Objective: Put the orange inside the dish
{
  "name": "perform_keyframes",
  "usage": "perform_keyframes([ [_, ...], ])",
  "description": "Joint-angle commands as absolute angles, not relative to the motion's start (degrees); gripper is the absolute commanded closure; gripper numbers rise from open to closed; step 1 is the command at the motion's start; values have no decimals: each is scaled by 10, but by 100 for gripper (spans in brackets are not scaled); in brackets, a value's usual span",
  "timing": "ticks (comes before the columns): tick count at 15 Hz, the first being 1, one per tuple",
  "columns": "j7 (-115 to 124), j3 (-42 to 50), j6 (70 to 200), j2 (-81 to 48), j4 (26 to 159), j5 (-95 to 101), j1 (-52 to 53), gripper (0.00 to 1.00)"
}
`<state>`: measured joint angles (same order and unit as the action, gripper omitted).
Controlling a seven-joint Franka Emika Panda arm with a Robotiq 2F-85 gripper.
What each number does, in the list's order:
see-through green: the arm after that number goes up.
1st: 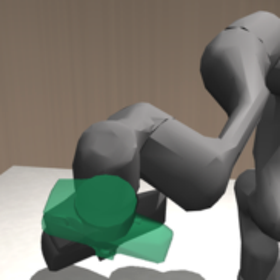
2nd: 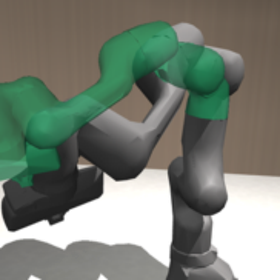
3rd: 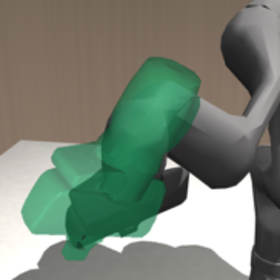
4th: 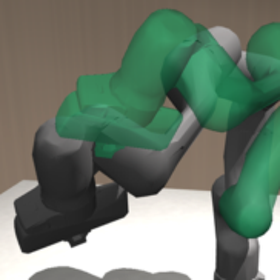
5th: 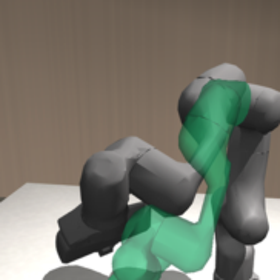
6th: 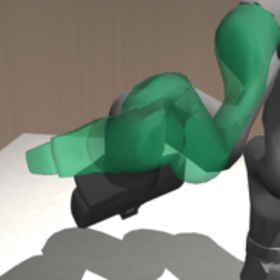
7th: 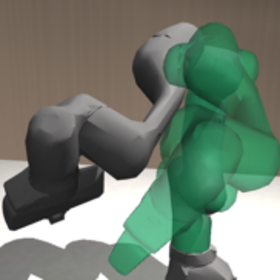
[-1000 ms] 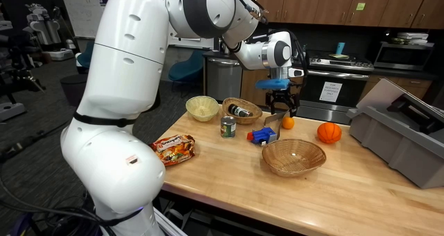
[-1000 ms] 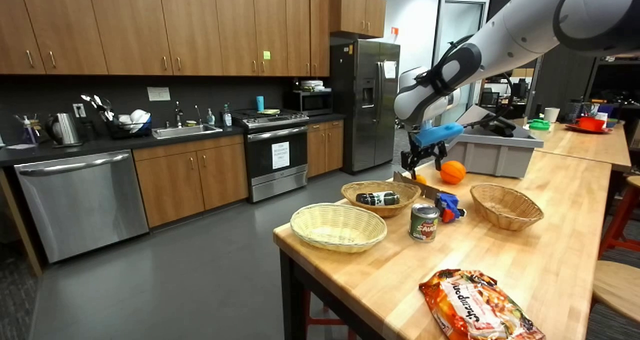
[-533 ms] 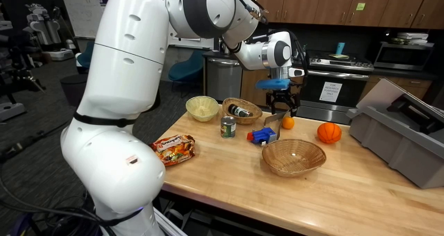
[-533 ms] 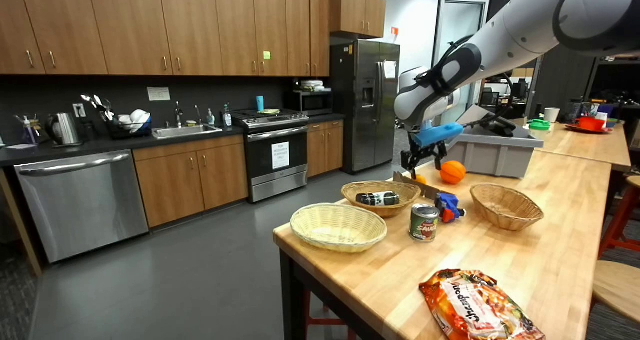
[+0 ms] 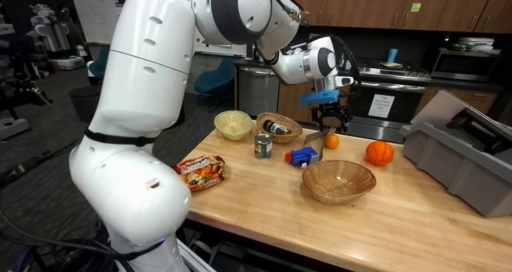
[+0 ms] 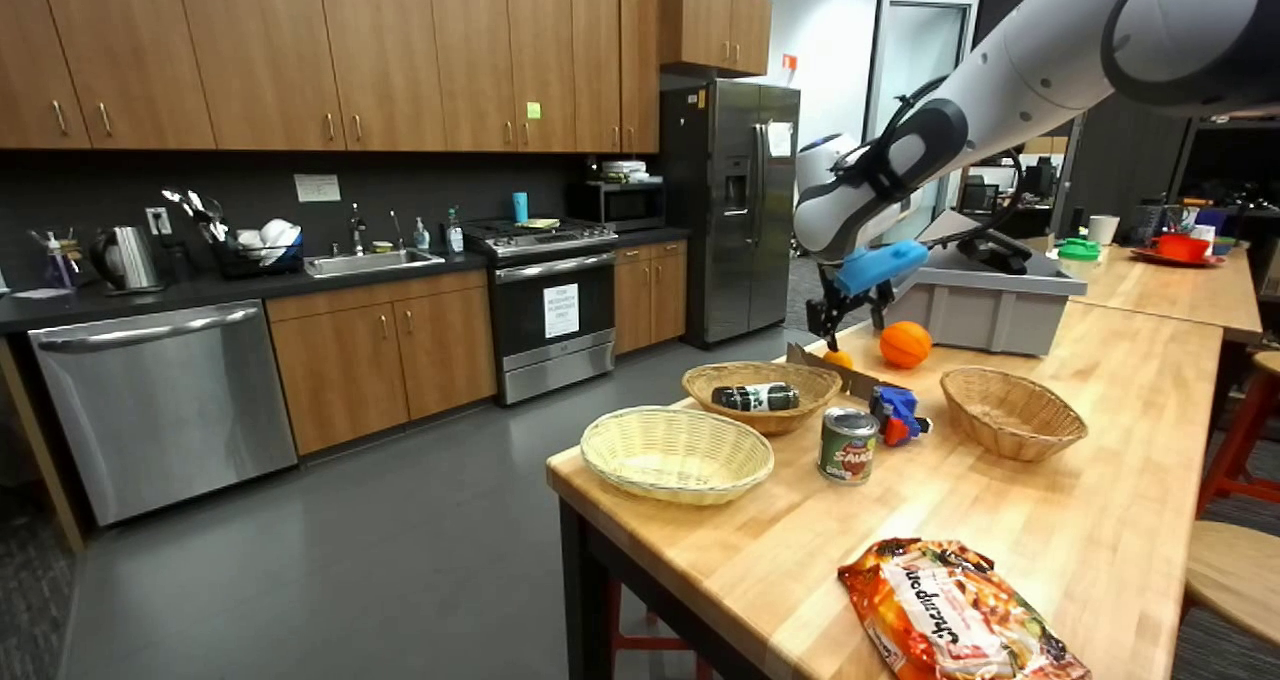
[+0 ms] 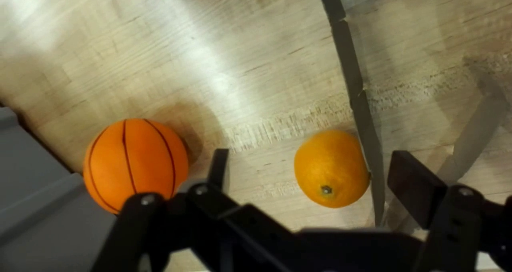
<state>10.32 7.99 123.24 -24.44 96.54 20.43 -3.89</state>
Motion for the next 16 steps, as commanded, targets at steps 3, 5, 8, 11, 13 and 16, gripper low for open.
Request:
perform_keyframes([
  [3, 98, 92, 1265, -247, 970, 237, -32, 0],
  [5, 97, 93, 1284, -249, 973, 243, -33, 0],
  [8, 82, 93, 1309, -250, 978, 249, -35, 0],
  [11, 58, 87, 1352, -249, 986, 232, -42, 0],
  [13, 50, 83, 1379, -247, 991, 212, -47, 0],
  [16, 37, 77, 1395, -248, 995, 176, -51, 0],
])
